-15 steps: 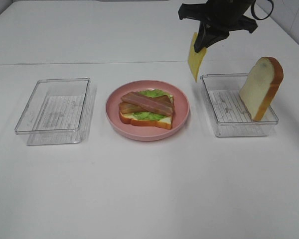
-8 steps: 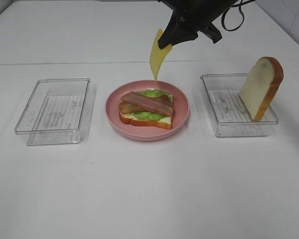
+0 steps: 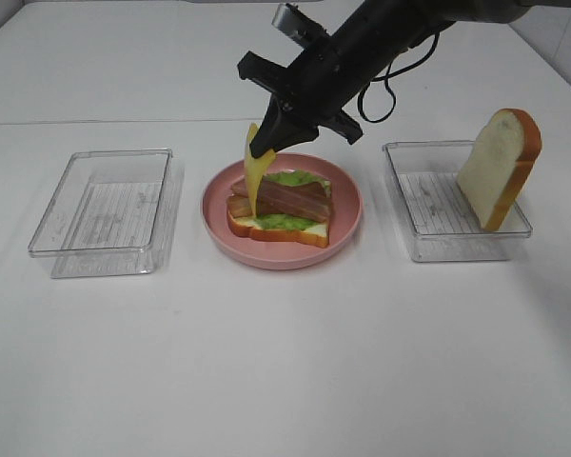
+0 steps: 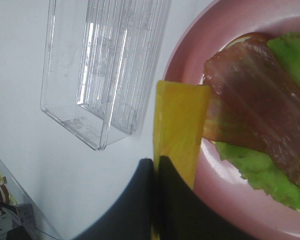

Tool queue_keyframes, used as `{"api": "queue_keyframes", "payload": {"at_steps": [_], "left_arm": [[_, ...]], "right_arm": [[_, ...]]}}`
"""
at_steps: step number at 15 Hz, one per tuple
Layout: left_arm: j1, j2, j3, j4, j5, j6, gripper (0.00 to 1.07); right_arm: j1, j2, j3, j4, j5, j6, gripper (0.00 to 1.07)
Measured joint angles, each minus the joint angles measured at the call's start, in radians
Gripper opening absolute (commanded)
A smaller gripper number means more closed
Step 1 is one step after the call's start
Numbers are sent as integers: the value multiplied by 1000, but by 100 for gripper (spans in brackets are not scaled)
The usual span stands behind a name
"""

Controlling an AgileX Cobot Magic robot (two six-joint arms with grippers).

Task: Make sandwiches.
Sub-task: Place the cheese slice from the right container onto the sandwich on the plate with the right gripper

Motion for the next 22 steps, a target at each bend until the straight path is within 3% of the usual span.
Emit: {"api": "queue_keyframes", "payload": {"at_steps": [7, 12, 14, 18, 22], "left_arm": [[0, 0, 0, 0, 0, 0, 77], [0, 0, 0, 0, 0, 0, 77], [0, 0, 0, 0, 0, 0, 77], [0, 0, 0, 0, 0, 0, 77], [0, 0, 0, 0, 0, 0, 77]], "right_arm": [[-1, 2, 0, -184, -40, 108, 0], [23, 2, 0, 18, -49, -12, 0], [35, 2, 0, 19, -87, -23, 0], [33, 2, 0, -180, -111, 81, 0], [33, 2, 0, -261, -111, 133, 1]]}}
